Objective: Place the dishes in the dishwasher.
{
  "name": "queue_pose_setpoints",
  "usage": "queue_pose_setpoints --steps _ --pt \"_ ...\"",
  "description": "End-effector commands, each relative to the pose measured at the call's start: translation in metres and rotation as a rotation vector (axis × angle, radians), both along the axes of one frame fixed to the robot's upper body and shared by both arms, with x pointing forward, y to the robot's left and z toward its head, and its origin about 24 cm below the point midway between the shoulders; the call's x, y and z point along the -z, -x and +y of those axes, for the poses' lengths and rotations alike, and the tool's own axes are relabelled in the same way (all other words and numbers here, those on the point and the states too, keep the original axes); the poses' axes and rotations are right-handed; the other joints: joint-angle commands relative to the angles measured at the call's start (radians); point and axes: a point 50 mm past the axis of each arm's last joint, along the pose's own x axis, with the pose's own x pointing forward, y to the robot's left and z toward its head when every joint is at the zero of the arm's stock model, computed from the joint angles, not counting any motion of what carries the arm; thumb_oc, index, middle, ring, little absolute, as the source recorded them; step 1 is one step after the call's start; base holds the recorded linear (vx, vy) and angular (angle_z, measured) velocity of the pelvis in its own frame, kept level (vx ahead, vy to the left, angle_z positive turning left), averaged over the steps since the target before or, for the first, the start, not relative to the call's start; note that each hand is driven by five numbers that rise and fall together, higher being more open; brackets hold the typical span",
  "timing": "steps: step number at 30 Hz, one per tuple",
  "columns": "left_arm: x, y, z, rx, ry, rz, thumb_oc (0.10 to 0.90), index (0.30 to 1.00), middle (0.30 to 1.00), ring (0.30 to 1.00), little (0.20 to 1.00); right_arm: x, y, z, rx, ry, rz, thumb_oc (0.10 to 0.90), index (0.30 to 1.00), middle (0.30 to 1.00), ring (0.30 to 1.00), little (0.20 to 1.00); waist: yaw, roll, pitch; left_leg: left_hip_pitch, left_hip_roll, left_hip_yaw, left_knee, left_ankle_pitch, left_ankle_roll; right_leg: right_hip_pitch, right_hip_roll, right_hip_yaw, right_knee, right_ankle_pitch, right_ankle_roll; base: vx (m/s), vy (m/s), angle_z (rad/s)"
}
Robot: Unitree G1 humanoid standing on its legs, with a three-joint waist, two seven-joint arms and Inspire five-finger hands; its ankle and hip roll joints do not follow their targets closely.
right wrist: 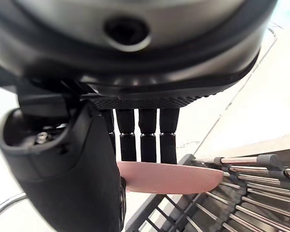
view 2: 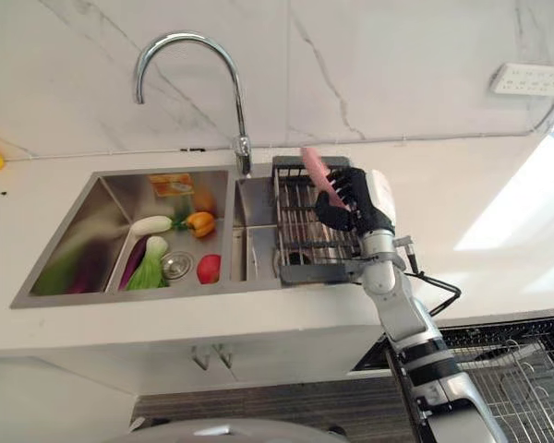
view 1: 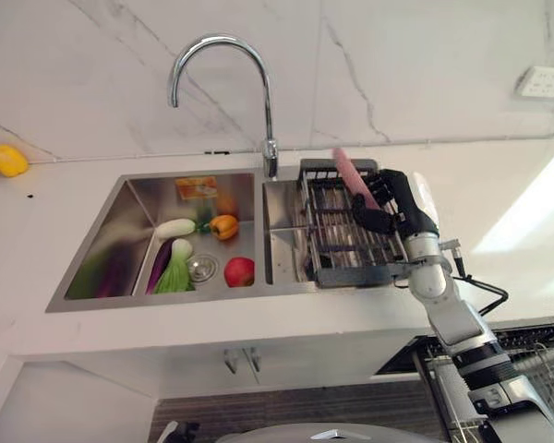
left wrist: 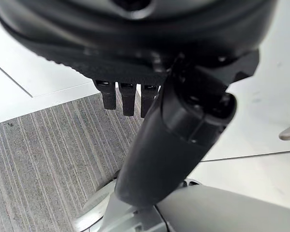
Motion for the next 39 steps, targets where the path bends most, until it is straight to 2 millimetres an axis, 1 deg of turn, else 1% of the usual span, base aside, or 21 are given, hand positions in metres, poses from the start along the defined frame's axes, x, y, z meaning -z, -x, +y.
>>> queue_pose_setpoints --steps 1,5,7,12,15,16,17,18,22,25,26,27,29,30,31,34,35,36,37,38,39 --pt "-0.002 -0.02 -0.003 0.066 0.004 -0.042 0.8 0.9 0.9 0.9 0.9 -0.078 -0.003 0.004 -0.04 -0.085 -0.379 0.4 0.3 0.3 0.3 0.3 0.014 -0.029 -0.04 -0.01 -0.023 -0.008 0.018 -0.081 0.031 -0.011 -0.052 0.017 0.025 -0.049 0.041 0.0 0.0 0.0" --pt "-0.001 -0.018 -0.003 0.059 -0.001 -0.039 0.8 0.9 0.9 0.9 0.9 -0.076 -0.006 -0.001 0.011 -0.095 -0.385 0.4 0.3 0.3 0.3 0.3 0.017 -0.028 -0.041 -0.01 -0.024 -0.011 0.018 -0.081 0.031 -0.009 -0.052 0.013 0.027 -0.051 0.04 0.0 0.0 0.0" --pt "-0.001 -0.017 -0.003 0.055 -0.004 -0.038 0.8 0.9 0.9 0.9 0.9 -0.076 -0.004 -0.003 0.029 -0.057 -0.394 0.4 0.3 0.3 0.3 0.3 0.019 -0.028 -0.04 -0.01 -0.024 -0.011 0.019 -0.082 0.031 -0.008 -0.052 0.011 0.027 -0.053 0.04 0.0 0.0 0.0" --pt "-0.001 -0.015 -0.003 0.05 -0.008 -0.037 0.8 0.9 0.9 0.9 0.9 -0.092 0.006 -0.005 0.04 -0.038 -0.5 0.4 0.3 0.3 0.3 0.3 0.018 -0.025 -0.039 -0.011 -0.023 -0.017 0.02 -0.081 0.031 -0.006 -0.052 0.008 0.032 -0.057 0.039 0.0 0.0 0.0" --pt "-0.001 -0.017 -0.004 0.045 -0.008 -0.045 0.8 0.9 0.9 0.9 0.9 -0.117 0.024 -0.003 0.007 -0.049 -0.651 0.4 0.3 0.3 0.3 0.3 0.011 -0.025 -0.037 -0.012 -0.026 -0.019 0.023 -0.083 0.033 -0.01 -0.052 0.012 0.038 -0.059 0.041 0.0 0.0 0.0" --pt "-0.001 -0.017 -0.003 0.044 -0.01 -0.046 0.8 0.9 0.9 0.9 0.9 -0.127 0.034 -0.004 -0.007 -0.057 -0.713 0.4 0.3 0.3 0.3 0.3 0.006 -0.026 -0.036 -0.014 -0.027 -0.021 0.023 -0.083 0.034 -0.013 -0.054 0.012 0.042 -0.059 0.042 -0.01 0.049 0.03" --pt "-0.001 -0.016 -0.003 0.04 -0.011 -0.041 0.8 0.9 0.9 0.9 0.9 -0.142 0.049 -0.005 -0.031 -0.093 -0.809 0.4 0.3 0.3 0.3 0.3 -0.002 -0.027 -0.037 -0.016 -0.031 -0.024 0.023 -0.083 0.037 -0.017 -0.058 0.018 0.048 -0.058 0.045 -0.01 0.041 0.03" --pt "-0.001 -0.016 -0.003 0.041 -0.012 -0.041 0.8 0.9 0.9 0.9 0.9 -0.142 0.049 -0.005 -0.03 -0.093 -0.808 0.4 0.3 0.3 0.3 0.3 -0.002 -0.028 -0.037 -0.016 -0.031 -0.025 0.023 -0.083 0.037 -0.017 -0.058 0.018 0.048 -0.059 0.045 -0.01 0.045 0.03" --pt "-0.001 -0.016 -0.004 0.037 -0.003 -0.041 0.8 0.9 0.9 0.9 0.9 -0.158 0.073 -0.013 -0.035 -0.128 -0.936 0.4 0.3 0.3 0.3 0.3 -0.021 -0.032 -0.043 -0.011 -0.045 -0.027 0.018 -0.089 0.046 -0.025 -0.071 0.024 0.062 -0.054 0.055 0.0 0.056 0.01" --pt "-0.001 -0.018 -0.005 0.037 0.007 -0.048 0.8 0.9 0.9 0.9 0.9 -0.161 0.086 -0.025 0.015 -0.058 -0.963 0.4 0.3 0.3 0.3 0.3 -0.036 -0.038 -0.046 -0.011 -0.055 -0.024 0.017 -0.094 0.053 -0.032 -0.081 0.03 0.076 -0.051 0.062 -0.02 0.082 -0.01" --pt "-0.002 -0.021 -0.004 0.042 0.016 -0.062 0.8 0.9 0.9 0.9 0.9 -0.158 0.093 -0.037 0.071 0.026 -0.938 0.4 0.3 0.3 0.3 0.3 -0.052 -0.041 -0.044 -0.013 -0.061 -0.026 0.016 -0.095 0.058 -0.041 -0.089 0.037 0.09 -0.049 0.065 -0.03 0.083 -0.04" --pt "-0.001 -0.021 -0.005 0.044 0.016 -0.061 0.8 0.9 0.9 0.9 0.9 -0.158 0.093 -0.037 0.072 0.027 -0.937 0.4 0.3 0.3 0.3 0.3 -0.05 -0.041 -0.045 -0.013 -0.061 -0.026 0.016 -0.095 0.058 -0.043 -0.09 0.037 0.092 -0.05 0.065 -0.03 0.086 -0.05" --pt "-0.002 -0.025 -0.005 0.062 0.028 -0.074 0.8 0.9 0.9 0.9 0.9 -0.154 0.096 -0.052 0.149 0.148 -0.891 0.4 0.3 0.3 0.3 0.3 -0.066 -0.045 -0.039 -0.014 -0.069 -0.027 0.015 -0.096 0.064 -0.055 -0.099 0.045 0.108 -0.046 0.071 -0.05 0.104 -0.09" --pt "-0.003 -0.029 -0.005 0.088 0.037 -0.083 0.8 0.9 0.9 0.9 0.9 -0.148 0.097 -0.069 0.224 0.257 -0.82 0.4 0.3 0.3 0.3 0.3 -0.084 -0.049 -0.026 -0.019 -0.077 -0.022 0.013 -0.097 0.071 -0.081 -0.11 0.058 0.123 -0.034 0.08 -0.06 0.112 -0.13" --pt "-0.003 -0.029 -0.006 0.09 0.038 -0.082 0.8 0.9 0.9 0.9 0.9 -0.148 0.097 -0.069 0.225 0.258 -0.82 0.4 0.3 0.3 0.3 0.3 -0.079 -0.048 -0.028 -0.02 -0.078 -0.019 0.013 -0.097 0.072 -0.085 -0.111 0.061 0.125 -0.034 0.081 -0.1 0.108 -0.14" --pt "-0.005 -0.036 -0.003 0.122 0.038 -0.097 0.8 0.9 0.9 0.9 0.9 -0.142 0.097 -0.092 0.318 0.423 -0.718 0.4 0.3 0.3 0.3 0.3 -0.102 -0.069 0.002 -0.038 -0.099 0.008 0.01 -0.1 0.087 -0.146 -0.14 0.087 0.125 0.04 0.114 -0.17 0.086 -0.4" --pt "-0.008 -0.039 0.003 0.123 0.026 -0.109 0.8 0.9 0.9 0.9 0.9 -0.137 0.093 -0.102 0.362 0.49 -0.661 0.4 0.3 0.3 0.3 0.3 -0.097 -0.082 0.022 -0.055 -0.098 0.047 0.011 -0.101 0.088 -0.182 -0.174 0.054 0.121 0.094 0.133 -0.2 0.036 -0.55" --pt "-0.008 -0.04 0.003 0.123 0.026 -0.11 0.8 0.9 0.9 0.9 0.9 -0.137 0.093 -0.102 0.363 0.49 -0.662 0.4 0.3 0.3 0.3 0.3 -0.095 -0.082 0.021 -0.057 -0.099 0.05 0.011 -0.101 0.089 -0.185 -0.174 0.057 0.12 0.097 0.133 -0.2 -0.023 -0.89" --pt "-0.009 -0.042 0.008 0.119 0.015 -0.117 0.8 0.9 0.9 0.9 0.9 -0.133 0.089 -0.106 0.379 0.525 -0.625 0.4 0.3 0.3 0.3 0.3 -0.077 -0.077 0.025 -0.065 -0.072 0.08 0.011 -0.111 0.08 -0.184 -0.196 -0.016 0.114 0.09 0.142 -0.15 -0.013 -0.96" --pt "-0.011 -0.045 0.012 0.112 0.005 -0.126 0.8 0.9 0.9 0.9 0.9 -0.129 0.085 -0.108 0.382 0.56 -0.597 0.4 0.3 0.3 0.3 0.3 -0.064 -0.073 0.027 -0.079 -0.053 0.122 0.012 -0.104 0.075 -0.171 -0.222 -0.119 0.117 0.087 0.137 -0.2 -0.002 -1.35" --pt "-0.012 -0.045 0.016 0.095 -0.005 -0.129 0.8 0.9 0.9 0.9 0.9 -0.127 0.082 -0.107 0.375 0.587 -0.577 0.4 0.3 0.3 0.3 0.3 -0.06 -0.071 0.028 -0.083 -0.04 0.154 0.013 -0.096 0.072 -0.16 -0.244 -0.199 0.127 0.086 0.132 -0.2 0.006 -1.01"
